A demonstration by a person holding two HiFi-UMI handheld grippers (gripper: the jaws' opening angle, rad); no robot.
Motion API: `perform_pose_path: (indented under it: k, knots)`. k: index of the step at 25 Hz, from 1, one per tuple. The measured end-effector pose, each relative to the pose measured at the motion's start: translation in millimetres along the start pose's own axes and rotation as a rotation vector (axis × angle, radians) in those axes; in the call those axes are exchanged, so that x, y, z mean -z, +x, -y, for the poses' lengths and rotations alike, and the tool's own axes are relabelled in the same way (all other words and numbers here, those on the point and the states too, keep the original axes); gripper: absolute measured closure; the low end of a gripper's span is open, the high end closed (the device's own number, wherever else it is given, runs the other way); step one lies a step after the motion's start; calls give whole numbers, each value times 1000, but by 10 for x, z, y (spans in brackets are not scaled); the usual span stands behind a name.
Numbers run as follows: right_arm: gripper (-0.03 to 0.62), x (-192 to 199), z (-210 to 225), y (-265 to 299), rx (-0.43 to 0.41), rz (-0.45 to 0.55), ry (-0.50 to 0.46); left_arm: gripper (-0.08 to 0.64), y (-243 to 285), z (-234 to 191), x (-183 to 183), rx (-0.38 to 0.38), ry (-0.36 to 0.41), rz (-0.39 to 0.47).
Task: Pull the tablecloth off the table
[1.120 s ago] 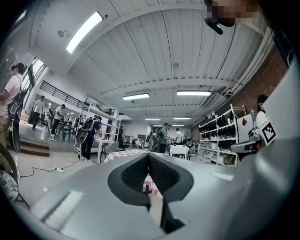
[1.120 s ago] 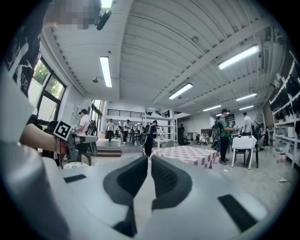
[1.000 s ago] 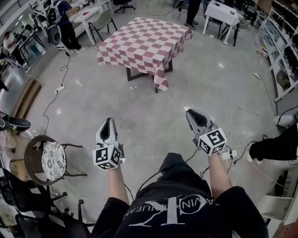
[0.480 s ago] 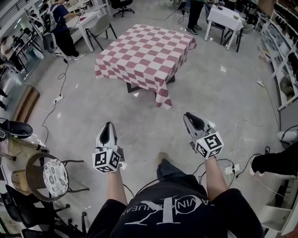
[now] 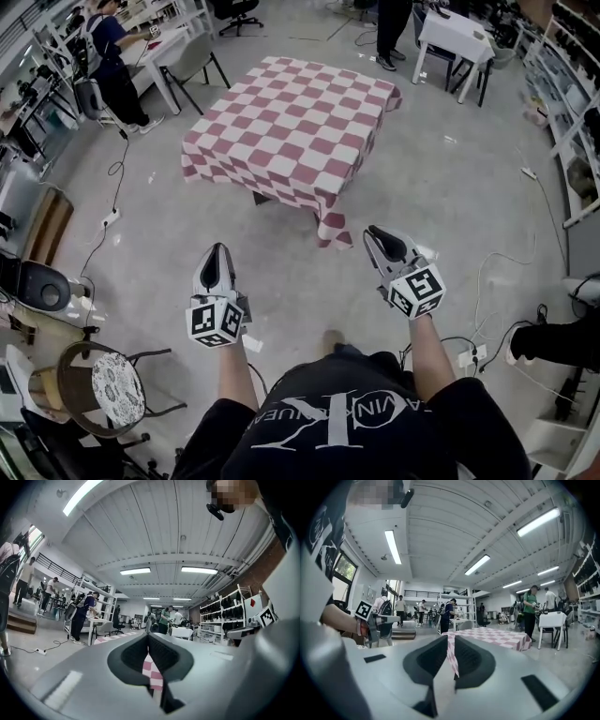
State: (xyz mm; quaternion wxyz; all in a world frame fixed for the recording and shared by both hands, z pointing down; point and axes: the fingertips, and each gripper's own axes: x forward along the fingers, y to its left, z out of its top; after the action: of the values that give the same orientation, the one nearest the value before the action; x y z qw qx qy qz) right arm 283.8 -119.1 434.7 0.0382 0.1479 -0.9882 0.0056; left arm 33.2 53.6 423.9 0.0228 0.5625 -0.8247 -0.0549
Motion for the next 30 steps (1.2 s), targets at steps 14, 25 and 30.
perform_pose_path:
  k: [14,25,30]
  knots:
    - [578,10,382,1035,62,-42,16,548,1237,-595,78,61,-19,-47]
    - [578,-104,376,2100,240,-85,80,548,2331,-1600,-87,212,11,-123]
    - [578,-73,335,2272,288,-104,85,548,2575,-1735,11,264,-7,-144]
